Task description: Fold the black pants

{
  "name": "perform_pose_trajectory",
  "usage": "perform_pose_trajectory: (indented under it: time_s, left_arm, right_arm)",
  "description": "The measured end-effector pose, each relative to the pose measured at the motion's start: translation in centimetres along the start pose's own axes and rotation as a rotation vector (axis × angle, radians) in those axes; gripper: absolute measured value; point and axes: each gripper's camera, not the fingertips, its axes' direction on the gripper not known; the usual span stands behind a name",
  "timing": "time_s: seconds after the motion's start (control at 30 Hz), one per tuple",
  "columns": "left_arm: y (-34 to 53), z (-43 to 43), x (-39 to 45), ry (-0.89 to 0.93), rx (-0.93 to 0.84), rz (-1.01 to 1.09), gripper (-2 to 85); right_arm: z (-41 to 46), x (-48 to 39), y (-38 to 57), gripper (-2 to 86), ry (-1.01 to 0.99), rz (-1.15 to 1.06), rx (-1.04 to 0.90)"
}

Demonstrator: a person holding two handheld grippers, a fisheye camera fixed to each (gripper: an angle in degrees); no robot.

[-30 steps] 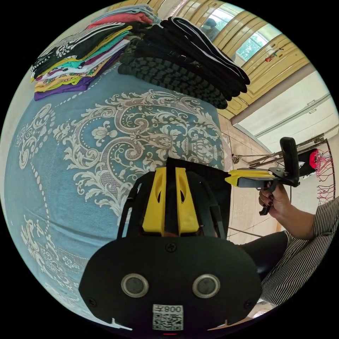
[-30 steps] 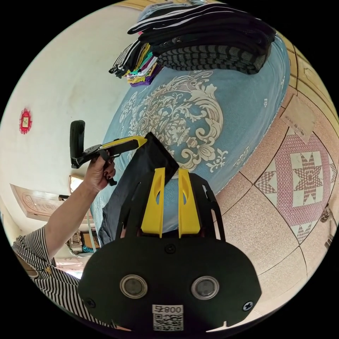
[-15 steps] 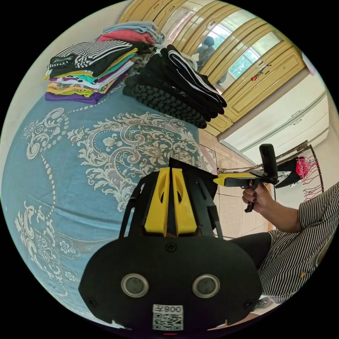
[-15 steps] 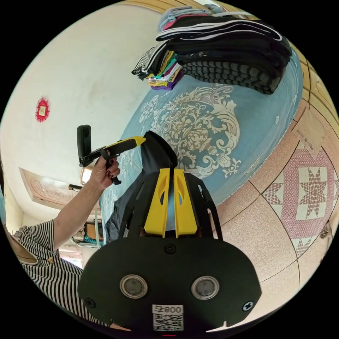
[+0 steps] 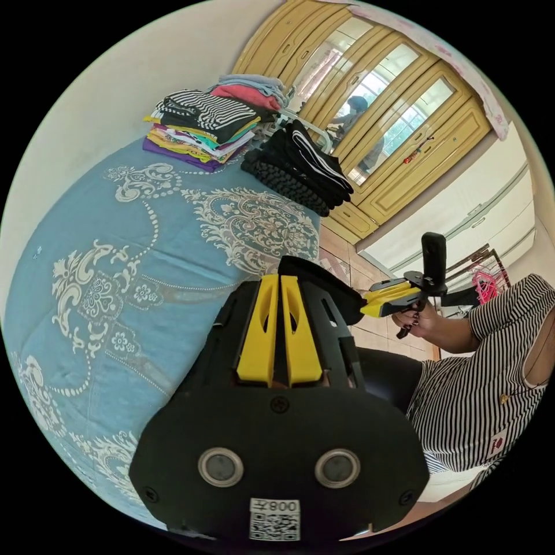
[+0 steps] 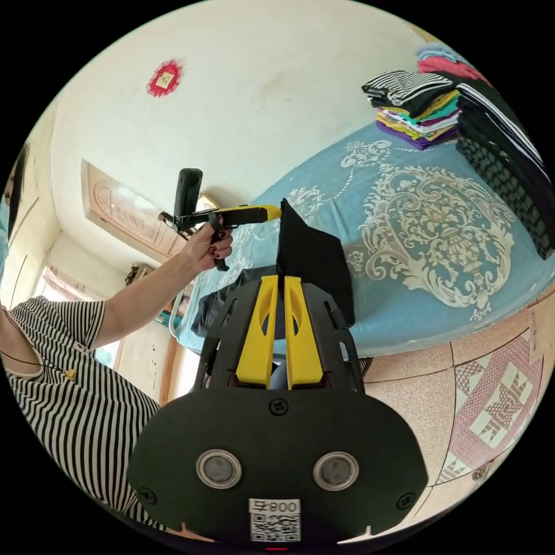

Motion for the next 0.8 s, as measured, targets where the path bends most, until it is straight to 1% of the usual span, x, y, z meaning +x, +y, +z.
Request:
perform_pose_trajectory:
  time_s: [0.33,0.8]
  left_arm:
    - [3.8,-8.3,1.6,-0.053,0.007,-0.163,0.4]
    - [7.9,-20.0,2.7,-0.097,0.029,-0.336,0.3]
  right_arm:
    - [8.3,-2.1,1.6,2.1,-0.016,-0.096,-0.176]
    - [20.8,-3.3,-0.2,2.1,-0.054,-0.242,-0.396]
